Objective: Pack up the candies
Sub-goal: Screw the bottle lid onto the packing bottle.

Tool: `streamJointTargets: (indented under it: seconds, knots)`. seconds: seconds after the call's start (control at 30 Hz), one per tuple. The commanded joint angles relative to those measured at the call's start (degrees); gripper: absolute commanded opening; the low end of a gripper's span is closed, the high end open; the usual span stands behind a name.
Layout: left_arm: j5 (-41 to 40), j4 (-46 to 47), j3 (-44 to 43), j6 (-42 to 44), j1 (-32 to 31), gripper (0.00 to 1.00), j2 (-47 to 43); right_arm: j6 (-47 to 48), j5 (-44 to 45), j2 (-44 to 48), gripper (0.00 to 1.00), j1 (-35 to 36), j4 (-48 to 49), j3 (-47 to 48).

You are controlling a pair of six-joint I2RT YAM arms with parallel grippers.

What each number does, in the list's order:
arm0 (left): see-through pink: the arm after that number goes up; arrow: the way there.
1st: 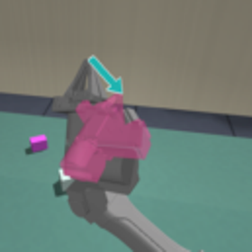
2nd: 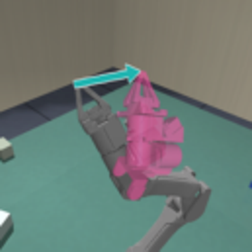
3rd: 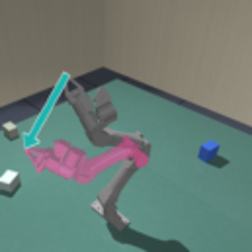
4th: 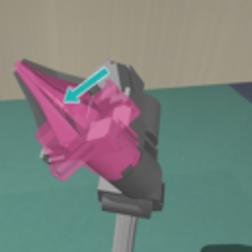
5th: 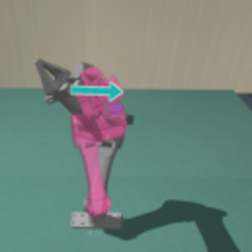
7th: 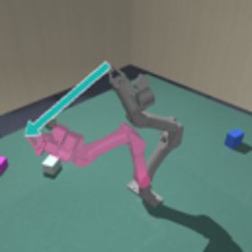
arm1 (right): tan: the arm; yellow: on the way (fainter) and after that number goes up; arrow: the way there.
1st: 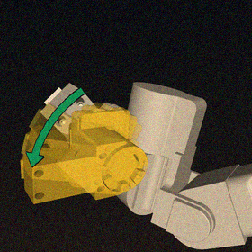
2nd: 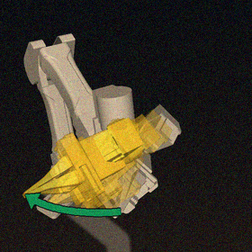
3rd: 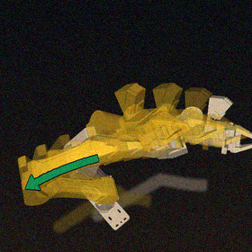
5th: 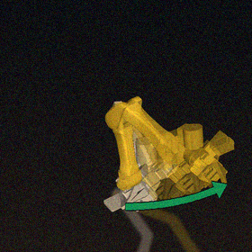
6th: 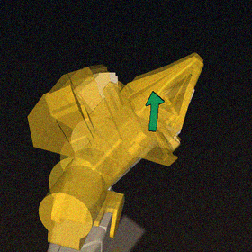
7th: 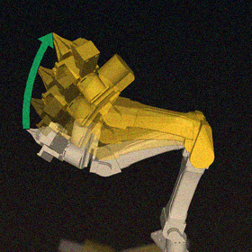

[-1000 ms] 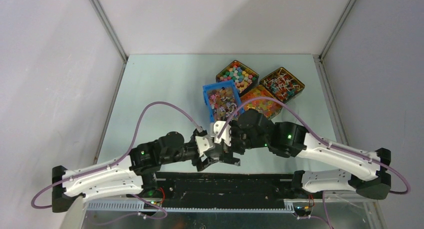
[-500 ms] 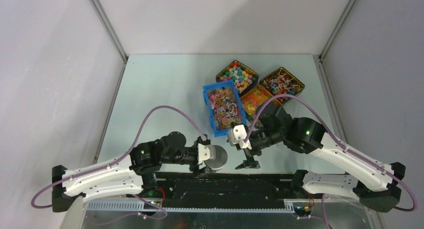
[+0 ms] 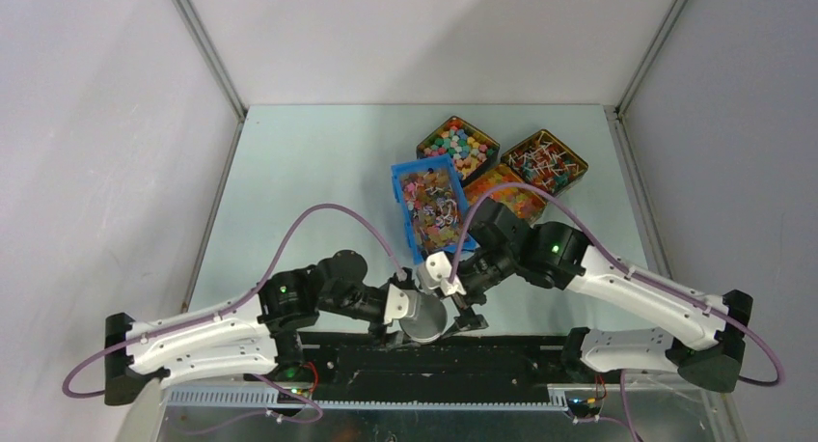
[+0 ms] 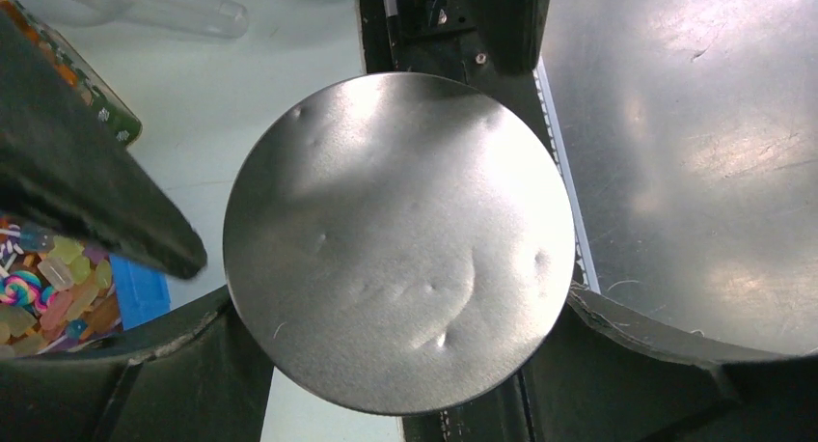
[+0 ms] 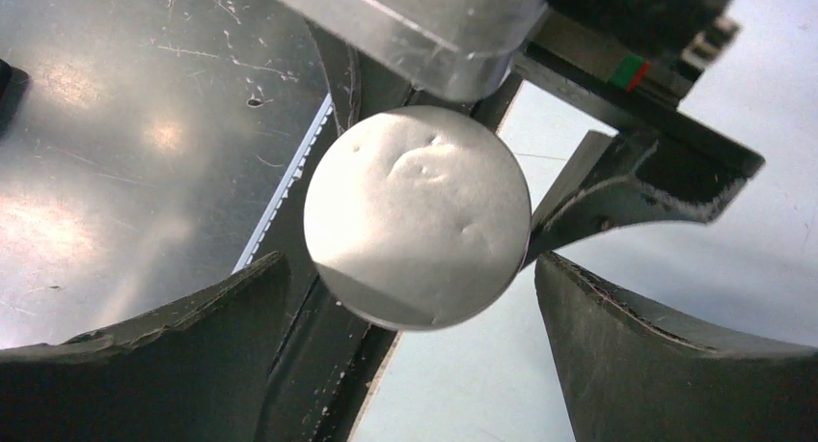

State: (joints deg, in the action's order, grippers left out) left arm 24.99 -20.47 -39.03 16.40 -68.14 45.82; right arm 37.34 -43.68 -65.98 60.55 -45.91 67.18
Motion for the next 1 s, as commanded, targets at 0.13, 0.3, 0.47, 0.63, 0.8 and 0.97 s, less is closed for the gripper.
streamJointTargets:
  seconds: [0.13, 0.3, 0.47, 0.63, 0.8, 0.97]
  knots:
    - [2.5, 5.4, -3.1, 1.3, -0.3, 0.51, -0.3, 0.8, 0.9, -2.3, 0.97, 1.4, 3.4, 2.3]
    - [1.5, 6.1, -2.8, 0.9, -0.3, 0.5, -1.2, -0.7, 1.5, -2.3, 0.9, 1.6, 4.5, 1.6]
    - [-2.1, 8.2, -1.9, -1.2, -0.3, 0.5, -2.4, -3.1, 3.1, -1.6, 0.81, 1.9, 6.6, 0.9]
    - [-6.8, 11.4, -0.2, -4.1, -0.4, 0.5, -3.6, -6.0, 6.3, -0.5, 0.8, 2.8, 8.2, -0.3]
    - [-10.7, 14.4, 0.8, -6.9, -0.4, 0.49, -3.9, -8.0, 9.7, -0.3, 0.79, 3.7, 8.7, -0.9]
    - [-13.6, 15.3, 0.6, -8.1, -0.3, 0.48, -3.4, -9.3, 10.8, -0.4, 0.79, 4.3, 9.7, -1.2]
